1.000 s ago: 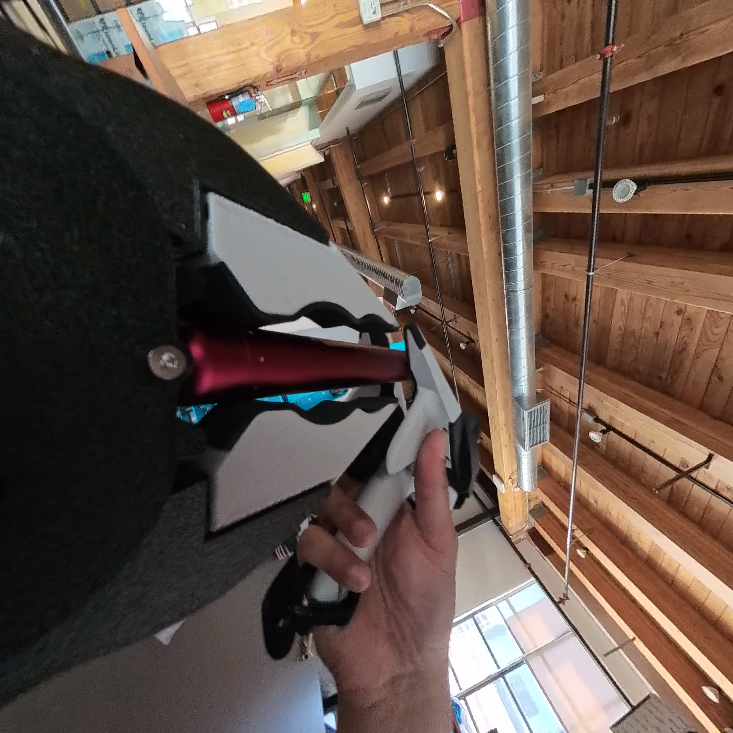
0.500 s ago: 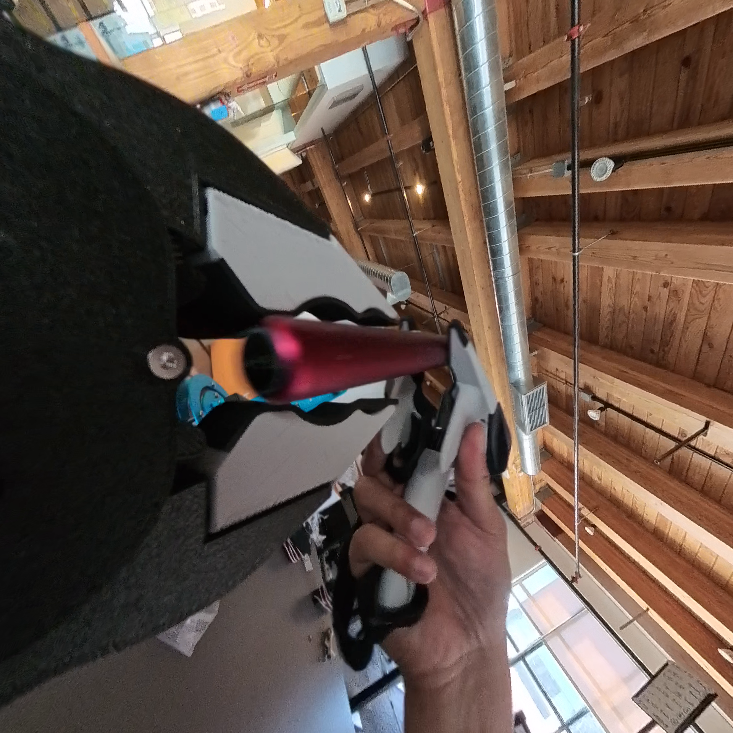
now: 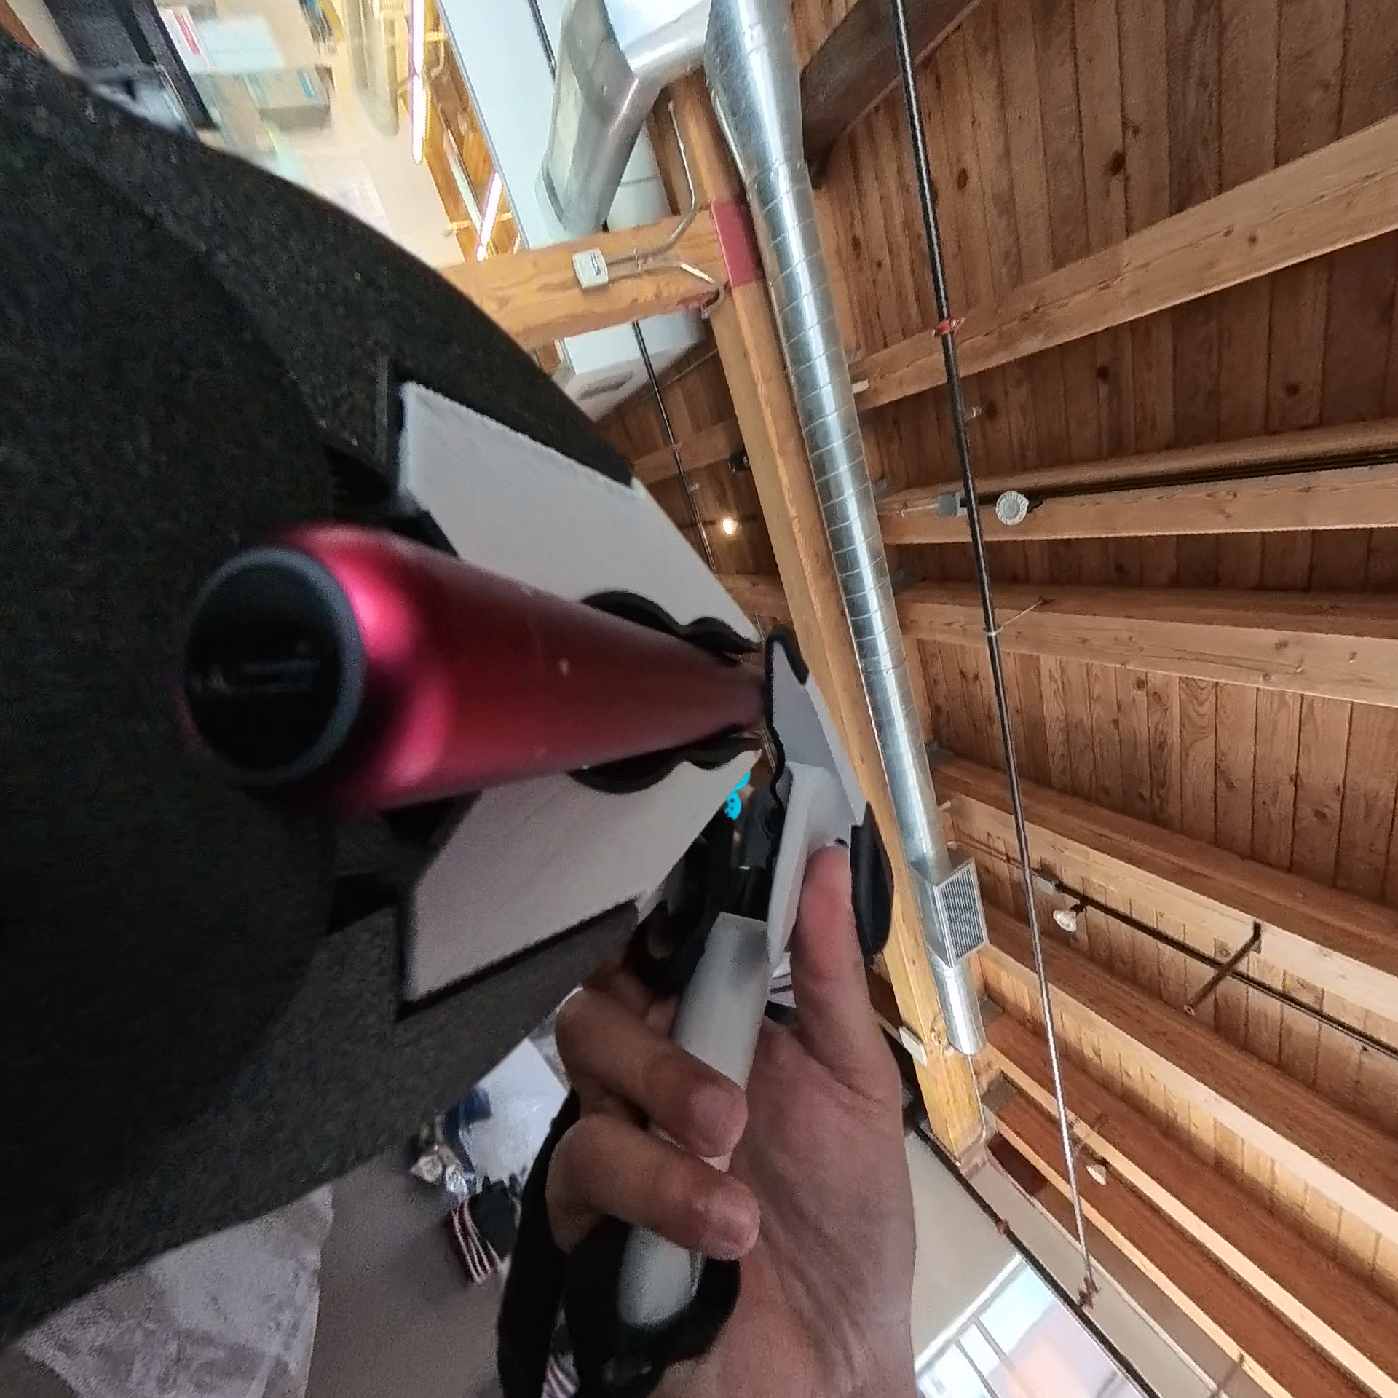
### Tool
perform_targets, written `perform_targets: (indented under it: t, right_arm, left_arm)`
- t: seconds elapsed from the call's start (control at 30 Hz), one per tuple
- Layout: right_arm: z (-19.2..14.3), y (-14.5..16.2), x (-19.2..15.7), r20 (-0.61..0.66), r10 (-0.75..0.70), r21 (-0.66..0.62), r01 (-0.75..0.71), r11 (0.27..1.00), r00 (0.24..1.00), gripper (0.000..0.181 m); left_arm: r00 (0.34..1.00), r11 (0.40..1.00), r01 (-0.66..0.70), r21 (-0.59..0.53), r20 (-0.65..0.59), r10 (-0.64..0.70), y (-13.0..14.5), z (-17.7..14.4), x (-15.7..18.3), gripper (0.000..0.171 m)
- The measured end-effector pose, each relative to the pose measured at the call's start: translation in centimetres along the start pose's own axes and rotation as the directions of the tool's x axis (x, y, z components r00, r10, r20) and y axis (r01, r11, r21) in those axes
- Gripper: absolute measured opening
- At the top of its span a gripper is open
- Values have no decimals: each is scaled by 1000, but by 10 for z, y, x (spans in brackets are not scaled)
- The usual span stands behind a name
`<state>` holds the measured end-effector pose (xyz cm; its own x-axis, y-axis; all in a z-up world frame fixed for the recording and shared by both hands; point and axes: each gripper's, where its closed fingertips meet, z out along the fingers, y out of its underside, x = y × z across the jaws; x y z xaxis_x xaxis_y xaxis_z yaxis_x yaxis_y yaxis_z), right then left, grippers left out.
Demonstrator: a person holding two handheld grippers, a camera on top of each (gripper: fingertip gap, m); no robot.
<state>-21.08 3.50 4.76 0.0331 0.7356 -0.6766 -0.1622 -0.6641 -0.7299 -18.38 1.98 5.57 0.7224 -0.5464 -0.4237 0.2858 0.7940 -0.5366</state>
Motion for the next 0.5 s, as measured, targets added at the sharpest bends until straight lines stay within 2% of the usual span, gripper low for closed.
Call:
perform_targets:
  t: [0.17, 0.33, 0.4, 0.5]
  right_arm:
    - [-6, -10, 1, -63, -110, 39, 112, 993, 992, 24]
    - [-19, -5, -5, -2, -39, 40, 39, 998, 999, 21]
    - [-23, -2, -8, 37, -35, 54, 33, 998, 999, 21]
    - [-21, 10, -9, 49, -64, 27, 63, 998, 997, 21]
  left_arm:
    - [998, 999, -54, 5, 16, 54, -3, -2, 2, 21]
    - [996, 997, -70, 24, -54, 71, -6, -2, 14, 22]
    - [996, 1000, -18, 4, -85, 18, -3, 0, 18, 23]
    - [994, 998, 37, -45, -99, -41, 7, 3, 19, 33]
